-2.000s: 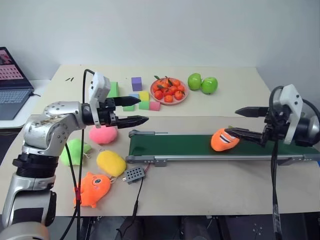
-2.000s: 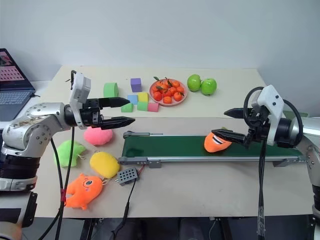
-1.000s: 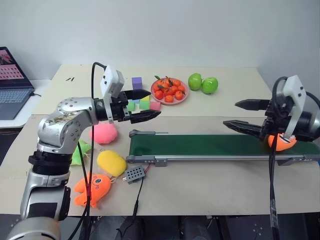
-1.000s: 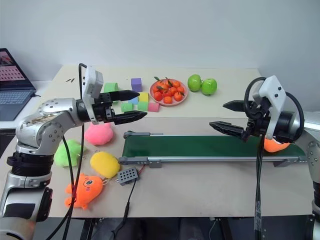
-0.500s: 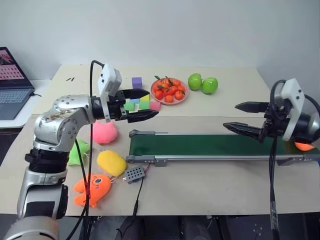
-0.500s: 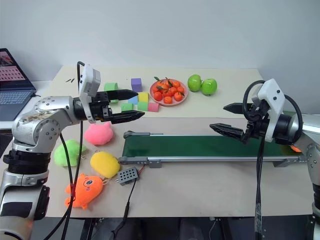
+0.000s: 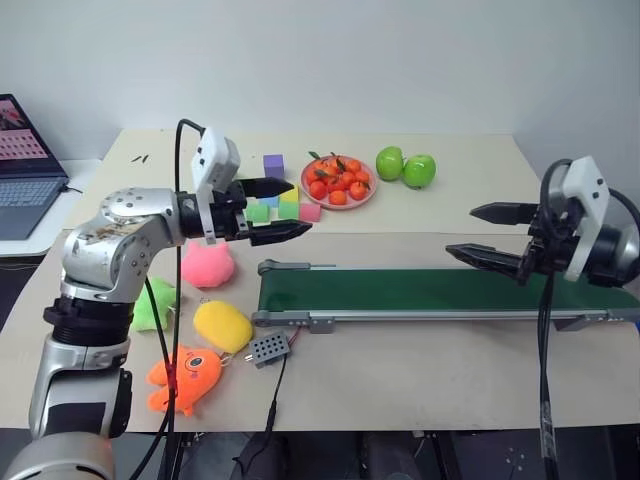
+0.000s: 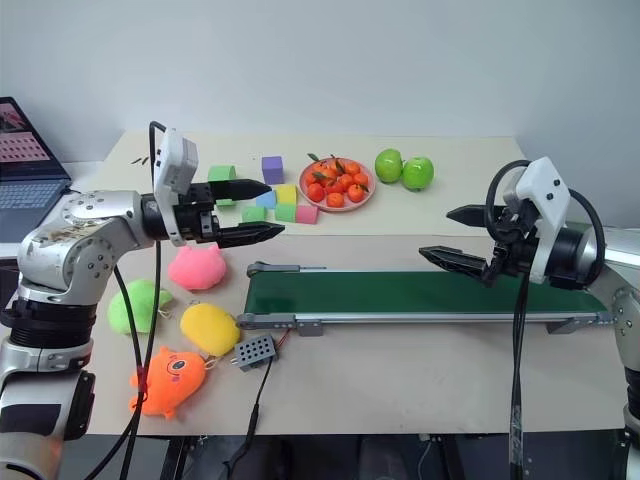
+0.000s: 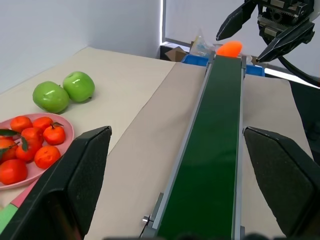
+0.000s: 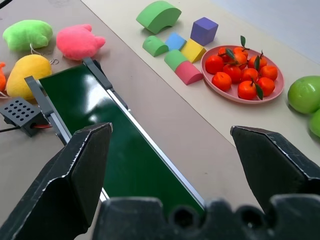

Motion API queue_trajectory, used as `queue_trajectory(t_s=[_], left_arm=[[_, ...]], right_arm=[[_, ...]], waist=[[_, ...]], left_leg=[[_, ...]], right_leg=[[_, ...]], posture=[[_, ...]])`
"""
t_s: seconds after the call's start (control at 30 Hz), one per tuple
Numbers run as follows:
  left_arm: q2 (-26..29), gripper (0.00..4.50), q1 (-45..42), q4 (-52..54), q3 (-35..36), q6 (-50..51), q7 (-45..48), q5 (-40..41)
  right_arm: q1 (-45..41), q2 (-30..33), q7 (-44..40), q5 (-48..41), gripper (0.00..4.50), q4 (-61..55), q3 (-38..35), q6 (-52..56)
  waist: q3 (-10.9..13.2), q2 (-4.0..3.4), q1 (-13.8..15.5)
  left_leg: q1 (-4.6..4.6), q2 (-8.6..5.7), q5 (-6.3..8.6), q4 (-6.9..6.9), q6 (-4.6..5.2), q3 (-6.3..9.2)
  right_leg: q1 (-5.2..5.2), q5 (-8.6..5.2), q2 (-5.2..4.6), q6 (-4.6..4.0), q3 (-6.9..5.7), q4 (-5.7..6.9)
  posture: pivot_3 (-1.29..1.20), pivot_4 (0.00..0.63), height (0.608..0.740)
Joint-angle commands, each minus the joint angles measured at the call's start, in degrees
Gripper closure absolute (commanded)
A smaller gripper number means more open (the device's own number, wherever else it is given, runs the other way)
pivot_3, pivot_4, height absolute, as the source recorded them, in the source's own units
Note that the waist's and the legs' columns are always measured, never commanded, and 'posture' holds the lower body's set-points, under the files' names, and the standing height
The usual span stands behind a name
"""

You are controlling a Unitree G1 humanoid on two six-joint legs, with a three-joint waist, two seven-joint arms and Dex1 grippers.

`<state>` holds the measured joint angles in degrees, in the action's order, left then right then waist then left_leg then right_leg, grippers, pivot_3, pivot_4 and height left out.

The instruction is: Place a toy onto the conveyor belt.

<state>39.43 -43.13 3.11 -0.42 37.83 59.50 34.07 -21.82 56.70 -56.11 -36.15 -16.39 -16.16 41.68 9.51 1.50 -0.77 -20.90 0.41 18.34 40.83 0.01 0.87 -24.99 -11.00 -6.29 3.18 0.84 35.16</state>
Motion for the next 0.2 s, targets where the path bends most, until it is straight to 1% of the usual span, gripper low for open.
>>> queue_trajectory(t_s=[0.03, 0.2], left_arm=[[0.92, 0.01, -1.02, 2.13, 1.67, 0.57, 0.3, 0.7], [0.96, 0.01, -1.54, 1.35, 1.64, 0.42, -0.2, -0.02]], right_arm=[[-0.34, 0.12, 0.21, 0.0, 0.0, -1.07, -1.03, -1.58], [-0.39, -0.14, 0.25, 0.05, 0.0, -0.93, -0.79, -1.75]], waist=[[0.0, 0.0, 0.01], [0.0, 0.0, 0.01]], left_leg=[[0.0, 0.0, 0.0, 0.0, 0.0, 0.0], [0.0, 0.0, 0.0, 0.0, 0.0, 0.0]], right_leg=[[0.0, 0.0, 0.0, 0.0, 0.0, 0.0], [0.0, 0.0, 0.0, 0.0, 0.0, 0.0]], posture=[[0.0, 0.15, 0.738], [0.0, 0.15, 0.738]])
